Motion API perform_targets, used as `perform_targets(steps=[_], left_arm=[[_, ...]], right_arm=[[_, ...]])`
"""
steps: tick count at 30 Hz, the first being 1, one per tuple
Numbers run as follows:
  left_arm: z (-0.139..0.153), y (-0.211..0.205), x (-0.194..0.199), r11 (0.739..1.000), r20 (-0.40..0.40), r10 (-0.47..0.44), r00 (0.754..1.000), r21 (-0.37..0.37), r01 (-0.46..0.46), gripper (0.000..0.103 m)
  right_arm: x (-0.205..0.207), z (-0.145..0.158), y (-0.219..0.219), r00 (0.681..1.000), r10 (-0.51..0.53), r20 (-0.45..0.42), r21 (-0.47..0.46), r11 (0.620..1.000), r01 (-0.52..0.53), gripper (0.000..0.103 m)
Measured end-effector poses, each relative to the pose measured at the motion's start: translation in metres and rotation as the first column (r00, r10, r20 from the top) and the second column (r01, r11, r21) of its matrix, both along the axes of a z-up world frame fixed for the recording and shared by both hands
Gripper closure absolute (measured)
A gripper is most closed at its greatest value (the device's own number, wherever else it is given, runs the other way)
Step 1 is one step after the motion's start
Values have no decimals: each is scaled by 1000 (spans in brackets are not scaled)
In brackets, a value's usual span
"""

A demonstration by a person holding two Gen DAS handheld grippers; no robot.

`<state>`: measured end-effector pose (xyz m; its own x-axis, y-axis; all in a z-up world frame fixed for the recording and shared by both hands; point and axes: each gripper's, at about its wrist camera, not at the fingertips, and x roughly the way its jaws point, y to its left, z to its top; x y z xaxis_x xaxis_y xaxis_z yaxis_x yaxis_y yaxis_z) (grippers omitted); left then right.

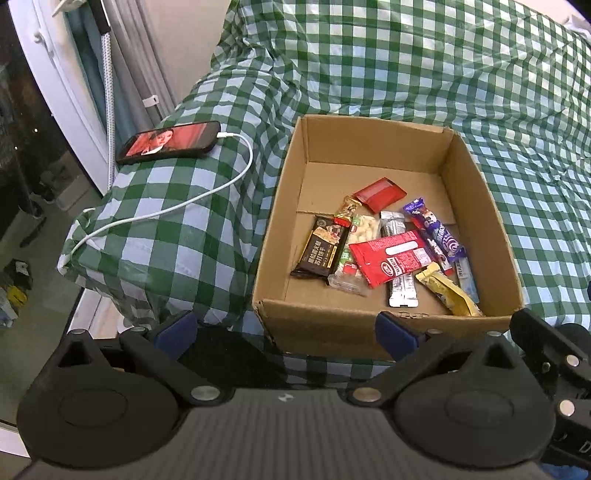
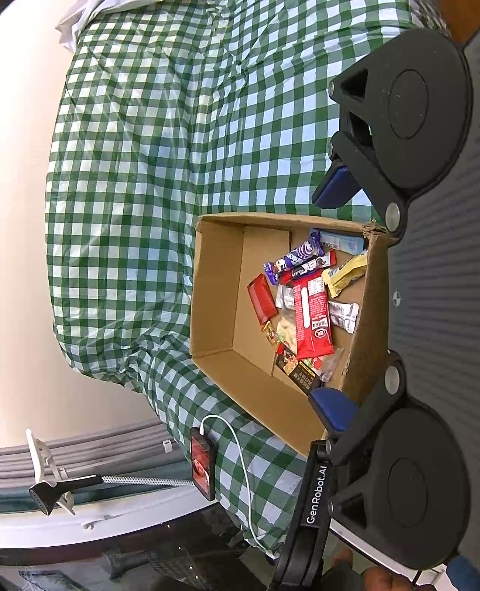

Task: Organize snacks

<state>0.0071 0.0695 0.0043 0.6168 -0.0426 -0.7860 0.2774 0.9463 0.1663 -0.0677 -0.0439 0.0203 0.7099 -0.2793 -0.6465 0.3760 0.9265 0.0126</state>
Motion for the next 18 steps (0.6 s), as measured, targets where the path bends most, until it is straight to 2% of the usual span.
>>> perform_targets(steps=[18], left_arm=[[-2, 1, -1, 1000, -4, 3, 1000, 7, -3, 0]], right_arm=[[3, -2, 0, 1000, -10, -11, 6, 1000, 10, 1]])
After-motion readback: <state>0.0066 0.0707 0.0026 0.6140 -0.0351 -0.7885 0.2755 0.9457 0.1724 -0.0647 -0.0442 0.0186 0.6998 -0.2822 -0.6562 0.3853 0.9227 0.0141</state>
